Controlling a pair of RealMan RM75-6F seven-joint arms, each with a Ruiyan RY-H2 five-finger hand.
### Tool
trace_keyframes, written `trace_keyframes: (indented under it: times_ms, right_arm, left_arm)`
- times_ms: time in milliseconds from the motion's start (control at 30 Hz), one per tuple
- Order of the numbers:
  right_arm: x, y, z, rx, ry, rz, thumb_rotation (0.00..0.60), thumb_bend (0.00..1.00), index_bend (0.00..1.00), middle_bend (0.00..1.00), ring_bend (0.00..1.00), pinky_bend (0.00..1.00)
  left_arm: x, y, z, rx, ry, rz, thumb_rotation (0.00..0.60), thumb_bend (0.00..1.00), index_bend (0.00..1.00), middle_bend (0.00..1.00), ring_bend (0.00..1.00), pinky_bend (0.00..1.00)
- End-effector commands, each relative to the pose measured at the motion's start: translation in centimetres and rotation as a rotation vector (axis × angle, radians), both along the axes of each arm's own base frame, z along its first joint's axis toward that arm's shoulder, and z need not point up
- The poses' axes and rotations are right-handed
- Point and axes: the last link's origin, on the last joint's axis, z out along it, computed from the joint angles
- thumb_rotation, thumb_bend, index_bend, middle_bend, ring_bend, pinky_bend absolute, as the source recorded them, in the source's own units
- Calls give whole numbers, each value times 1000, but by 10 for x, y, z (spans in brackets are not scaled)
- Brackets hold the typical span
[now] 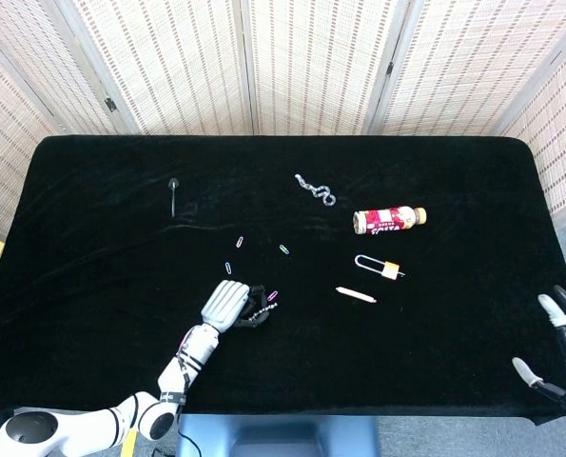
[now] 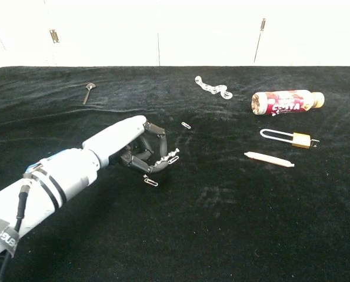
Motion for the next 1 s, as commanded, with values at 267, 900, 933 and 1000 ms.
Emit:
trace_keyframes:
  times_ms: [267,900,933,1000]
  right_arm:
    - [-7,8,5,-29,-7,-28,600,228,0,0,0,0]
    - [-2,5,-2,-9,13,-17,600,228,0,0,0,0]
    - [-2,4,-2,-6,15,-16,600,228,0,0,0,0]
    - [-1,3,-3,-8,16,-15,600,228,0,0,0,0]
  left_arm:
    - [2,7,-14,-17,25,-2,600,513,779,1000,1000,1000]
    - [-52,23,84,189,218,60,600,521,778,1000,1000,1000]
    - [-60,23,93,204,232,81,600,521,779,1000,1000,1000]
    - [-71,25,105,220,254,114,600,526,779,1000,1000,1000]
